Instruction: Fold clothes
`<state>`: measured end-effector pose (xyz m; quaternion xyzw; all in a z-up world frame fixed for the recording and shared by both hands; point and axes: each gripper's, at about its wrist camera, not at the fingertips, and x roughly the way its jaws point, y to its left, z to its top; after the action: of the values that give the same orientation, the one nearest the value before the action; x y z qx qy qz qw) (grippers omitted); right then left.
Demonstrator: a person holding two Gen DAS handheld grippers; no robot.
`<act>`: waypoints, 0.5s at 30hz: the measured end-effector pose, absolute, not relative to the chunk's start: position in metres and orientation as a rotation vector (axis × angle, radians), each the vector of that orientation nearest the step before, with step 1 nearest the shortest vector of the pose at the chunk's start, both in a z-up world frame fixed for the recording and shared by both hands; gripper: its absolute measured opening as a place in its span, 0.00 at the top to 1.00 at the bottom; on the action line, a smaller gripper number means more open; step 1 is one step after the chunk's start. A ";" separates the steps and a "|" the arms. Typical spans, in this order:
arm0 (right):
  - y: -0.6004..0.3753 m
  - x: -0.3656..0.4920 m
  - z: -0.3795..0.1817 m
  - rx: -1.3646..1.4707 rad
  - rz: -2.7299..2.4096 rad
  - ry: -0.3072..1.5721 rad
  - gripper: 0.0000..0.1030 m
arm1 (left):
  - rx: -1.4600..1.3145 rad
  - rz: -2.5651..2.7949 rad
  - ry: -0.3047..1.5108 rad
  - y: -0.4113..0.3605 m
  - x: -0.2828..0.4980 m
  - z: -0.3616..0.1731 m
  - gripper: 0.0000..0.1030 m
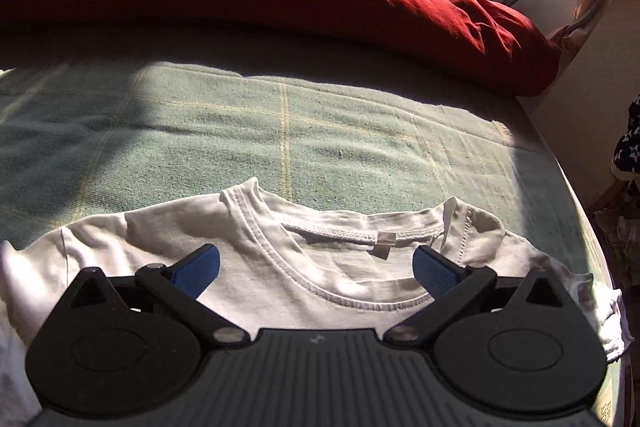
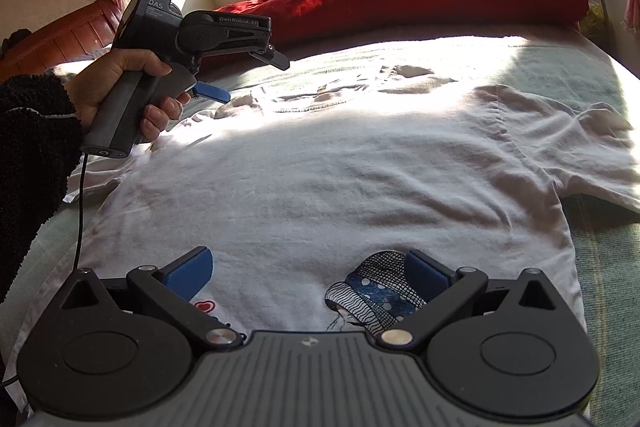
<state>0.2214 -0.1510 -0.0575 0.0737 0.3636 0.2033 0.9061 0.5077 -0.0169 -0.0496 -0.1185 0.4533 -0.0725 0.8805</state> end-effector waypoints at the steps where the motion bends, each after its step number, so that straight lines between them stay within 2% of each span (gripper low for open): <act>1: -0.150 0.221 -0.058 0.148 0.418 0.754 0.00 | -0.236 -0.147 0.963 -0.020 0.512 -0.055 0.01; 8: -0.151 0.228 -0.063 0.142 0.408 0.769 0.00 | -0.183 -0.050 0.945 -0.014 0.550 -0.083 0.01; 15: -0.153 0.224 -0.058 0.119 0.378 0.735 0.00 | -0.084 -0.004 0.893 -0.026 0.534 -0.055 0.01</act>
<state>0.2237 -0.1529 -0.0581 0.0576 0.3571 0.1836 0.9140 0.5344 -0.0257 -0.0546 -0.0407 0.4317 -0.0017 0.9011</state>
